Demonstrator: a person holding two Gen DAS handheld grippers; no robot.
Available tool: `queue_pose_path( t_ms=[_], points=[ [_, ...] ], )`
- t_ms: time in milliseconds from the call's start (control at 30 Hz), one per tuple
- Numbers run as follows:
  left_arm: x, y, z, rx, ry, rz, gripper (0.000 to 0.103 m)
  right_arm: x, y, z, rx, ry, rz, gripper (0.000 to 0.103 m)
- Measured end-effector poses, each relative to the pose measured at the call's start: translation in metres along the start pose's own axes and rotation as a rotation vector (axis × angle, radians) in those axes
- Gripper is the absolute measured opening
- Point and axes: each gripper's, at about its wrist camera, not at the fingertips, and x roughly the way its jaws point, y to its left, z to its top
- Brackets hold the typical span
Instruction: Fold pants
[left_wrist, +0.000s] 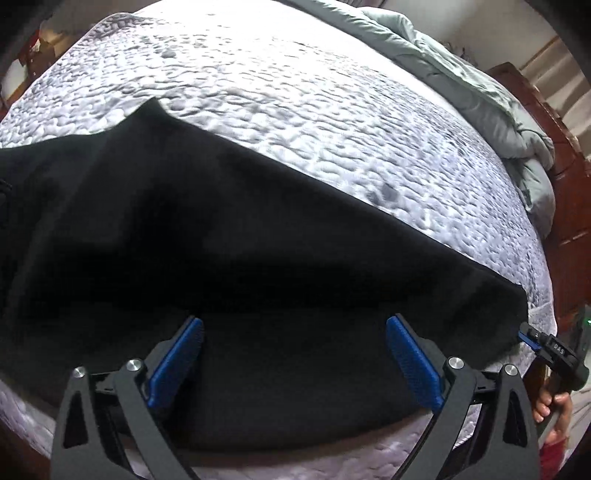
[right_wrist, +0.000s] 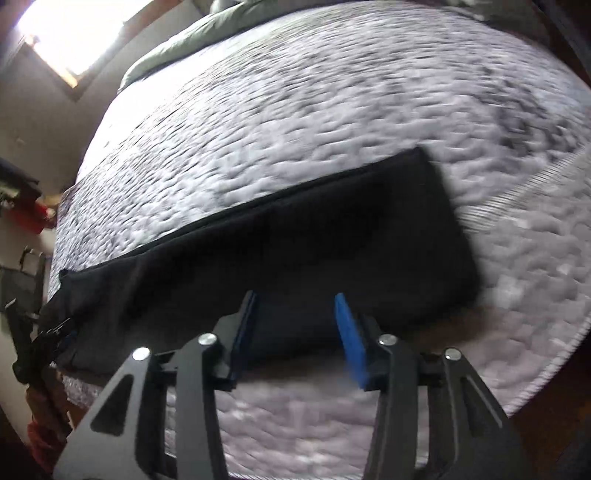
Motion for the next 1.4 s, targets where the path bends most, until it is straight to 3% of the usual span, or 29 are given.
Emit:
queue_pose_path(
  t_ms=[100,200,367,467,533,600,767,833,933,1033,1100,1167,1267,1333,1400],
  points=[
    [0.004,-0.018,-0.010,0.044,0.005,0.009,0.098,-0.017,-0.036,-0.007,0.085,-0.021,-0.070,0.048],
    [0.012,-0.028,-0.019,0.055,0.016,0.024,0.099,-0.025,-0.080,-0.014,0.223,-0.038,-0.073,0.052],
    [0.014,-0.040,-0.025,0.093,0.004,0.066,0.099,-0.014,-0.111,-0.016,0.302,-0.026,0.073,0.052],
    [0.012,-0.041,-0.027,0.084,0.005,0.066,0.099,0.001,-0.111,-0.010,0.317,0.010,0.137,0.052],
    [0.011,-0.041,-0.028,0.088,0.007,0.068,0.099,-0.002,-0.104,-0.003,0.300,-0.028,0.126,0.041],
    [0.010,-0.041,-0.029,0.089,0.008,0.071,0.099,-0.007,-0.095,0.005,0.271,-0.061,0.098,0.021],
    [0.010,-0.043,-0.030,0.084,0.005,0.069,0.099,-0.029,-0.076,0.020,0.184,-0.115,0.102,0.016],
    [0.008,-0.044,-0.030,0.067,-0.017,0.061,0.099,-0.045,-0.069,0.023,0.164,-0.172,0.144,0.012],
    [0.005,-0.045,-0.031,0.045,-0.058,0.052,0.099,-0.055,-0.070,0.033,0.159,-0.228,0.119,0.012],
    [0.016,-0.051,-0.035,0.075,-0.044,0.084,0.099,-0.025,-0.091,0.031,0.220,-0.127,0.063,0.012],
    [0.022,-0.060,-0.040,0.148,-0.046,0.138,0.099,-0.006,-0.098,0.025,0.244,-0.070,0.042,0.012],
    [0.024,-0.066,-0.044,0.195,-0.048,0.167,0.099,0.000,-0.103,0.015,0.249,-0.069,0.039,0.013],
    [0.023,-0.071,-0.046,0.206,-0.040,0.160,0.099,-0.008,-0.107,0.008,0.273,-0.074,0.072,0.023],
    [0.017,-0.074,-0.045,0.184,-0.034,0.110,0.099,-0.018,-0.105,0.003,0.266,-0.083,0.053,0.046],
    [0.013,-0.078,-0.045,0.157,-0.032,0.067,0.099,-0.026,-0.102,-0.002,0.260,-0.086,0.047,0.056]
  ],
)
